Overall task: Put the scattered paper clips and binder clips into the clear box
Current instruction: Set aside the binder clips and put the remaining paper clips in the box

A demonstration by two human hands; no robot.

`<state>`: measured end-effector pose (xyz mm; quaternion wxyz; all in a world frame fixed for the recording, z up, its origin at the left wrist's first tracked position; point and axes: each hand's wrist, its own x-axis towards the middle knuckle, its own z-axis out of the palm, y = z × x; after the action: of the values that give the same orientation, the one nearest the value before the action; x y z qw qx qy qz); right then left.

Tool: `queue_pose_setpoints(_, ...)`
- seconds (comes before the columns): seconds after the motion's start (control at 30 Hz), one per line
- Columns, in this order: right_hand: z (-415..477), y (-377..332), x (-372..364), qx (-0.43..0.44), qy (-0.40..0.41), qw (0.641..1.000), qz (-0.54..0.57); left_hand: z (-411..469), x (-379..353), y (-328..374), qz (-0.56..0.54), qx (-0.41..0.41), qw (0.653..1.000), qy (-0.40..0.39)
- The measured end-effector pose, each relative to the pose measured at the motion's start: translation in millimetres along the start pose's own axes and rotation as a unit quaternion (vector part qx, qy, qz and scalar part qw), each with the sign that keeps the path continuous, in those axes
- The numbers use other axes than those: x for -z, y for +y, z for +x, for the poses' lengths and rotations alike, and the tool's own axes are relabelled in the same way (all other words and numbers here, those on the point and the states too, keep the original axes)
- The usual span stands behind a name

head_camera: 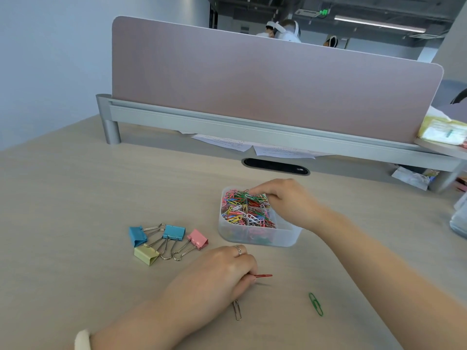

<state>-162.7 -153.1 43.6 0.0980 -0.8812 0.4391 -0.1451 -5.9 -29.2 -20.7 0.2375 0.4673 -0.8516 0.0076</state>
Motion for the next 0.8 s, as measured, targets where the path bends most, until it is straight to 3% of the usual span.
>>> queue_pose_setpoints(0.13, -12, 5, -5, 0.02, -0.028, 0.999, -0.024, 1, 0, 1, 0.012, -0.005, 1.0, 0.001)
queue_pose_setpoints(0.43, -16, 7, -5, -0.018, -0.005, 0.993, 0.117, 0, -1, -3, -0.087, 0.003, 0.996, -0.017)
queue_pose_setpoints(0.63, -9, 3, -14, 0.006, -0.037, 0.999, 0.026, 1, -3, -4, -0.09, 0.004, 0.996, -0.028)
queue_pose_setpoints(0.8, -10, 6, -19, 0.012, -0.007, 0.999, -0.049, 0, -3, -5, -0.094, 0.015, 0.995, -0.021)
